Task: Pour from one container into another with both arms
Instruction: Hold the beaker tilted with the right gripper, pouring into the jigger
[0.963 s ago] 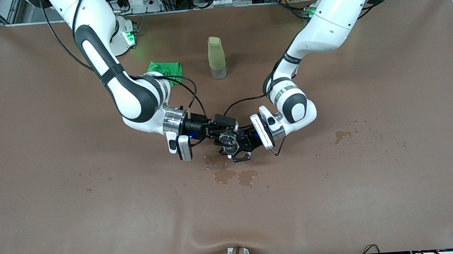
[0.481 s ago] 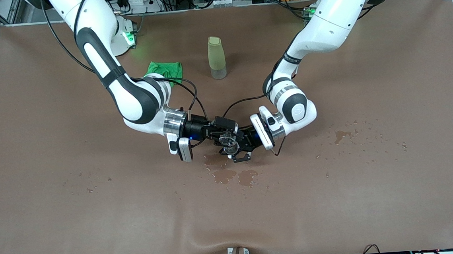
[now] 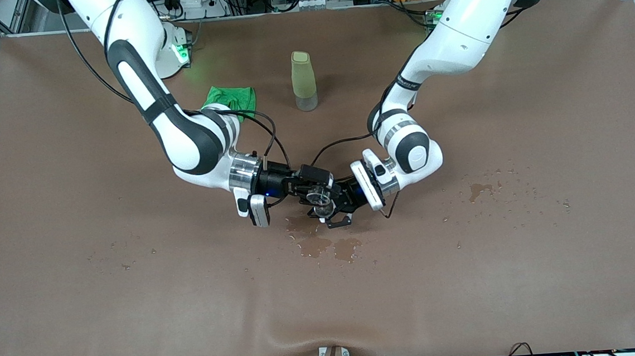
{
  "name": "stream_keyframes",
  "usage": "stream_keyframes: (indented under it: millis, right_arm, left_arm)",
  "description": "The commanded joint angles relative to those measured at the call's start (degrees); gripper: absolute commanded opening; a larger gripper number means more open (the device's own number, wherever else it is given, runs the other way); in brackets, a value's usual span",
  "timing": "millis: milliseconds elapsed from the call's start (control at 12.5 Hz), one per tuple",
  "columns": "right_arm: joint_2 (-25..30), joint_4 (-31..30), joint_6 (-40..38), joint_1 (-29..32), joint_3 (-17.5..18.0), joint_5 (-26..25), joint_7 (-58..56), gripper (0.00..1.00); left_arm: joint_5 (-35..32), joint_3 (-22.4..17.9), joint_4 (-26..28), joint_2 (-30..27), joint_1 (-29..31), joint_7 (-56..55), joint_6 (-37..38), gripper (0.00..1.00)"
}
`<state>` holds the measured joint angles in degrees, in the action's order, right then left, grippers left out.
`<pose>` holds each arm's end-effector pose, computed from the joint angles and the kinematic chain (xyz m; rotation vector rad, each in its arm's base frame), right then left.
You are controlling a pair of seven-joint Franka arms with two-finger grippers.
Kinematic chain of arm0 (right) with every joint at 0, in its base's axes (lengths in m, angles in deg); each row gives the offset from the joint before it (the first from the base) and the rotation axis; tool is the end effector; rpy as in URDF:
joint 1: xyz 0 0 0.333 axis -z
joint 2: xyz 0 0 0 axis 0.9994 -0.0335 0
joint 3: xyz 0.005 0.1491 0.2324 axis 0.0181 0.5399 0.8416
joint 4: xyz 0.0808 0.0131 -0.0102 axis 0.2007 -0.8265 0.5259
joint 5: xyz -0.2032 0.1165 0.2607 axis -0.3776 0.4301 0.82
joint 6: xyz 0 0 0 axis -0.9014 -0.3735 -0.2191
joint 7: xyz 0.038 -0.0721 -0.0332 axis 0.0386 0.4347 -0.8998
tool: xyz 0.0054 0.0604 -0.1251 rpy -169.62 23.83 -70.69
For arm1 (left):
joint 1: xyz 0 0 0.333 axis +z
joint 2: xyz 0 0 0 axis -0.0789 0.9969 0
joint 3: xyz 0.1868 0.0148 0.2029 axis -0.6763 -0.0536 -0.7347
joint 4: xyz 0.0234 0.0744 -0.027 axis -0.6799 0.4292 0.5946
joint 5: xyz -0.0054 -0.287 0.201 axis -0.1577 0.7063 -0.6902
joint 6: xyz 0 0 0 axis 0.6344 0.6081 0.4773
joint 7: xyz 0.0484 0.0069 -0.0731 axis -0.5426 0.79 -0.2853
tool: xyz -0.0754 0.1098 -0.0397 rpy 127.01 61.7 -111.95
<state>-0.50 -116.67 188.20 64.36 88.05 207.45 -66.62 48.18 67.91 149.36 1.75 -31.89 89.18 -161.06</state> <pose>0.5514 0.4074 0.3175 -1.6223 0.0788 -0.3490 0.5371 -0.4006 0.1824 1.5993 -0.8684 1.2904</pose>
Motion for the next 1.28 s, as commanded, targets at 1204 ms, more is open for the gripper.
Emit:
stream_keyframes:
  millis: [1204]
  right_arm:
    - [-0.2,1.1,0.3,-0.2,0.3,3.5,8.0,0.0]
  left_arm:
    - [2.3,-0.4,-1.4,0.6,-0.8,1.4,-0.8,0.0]
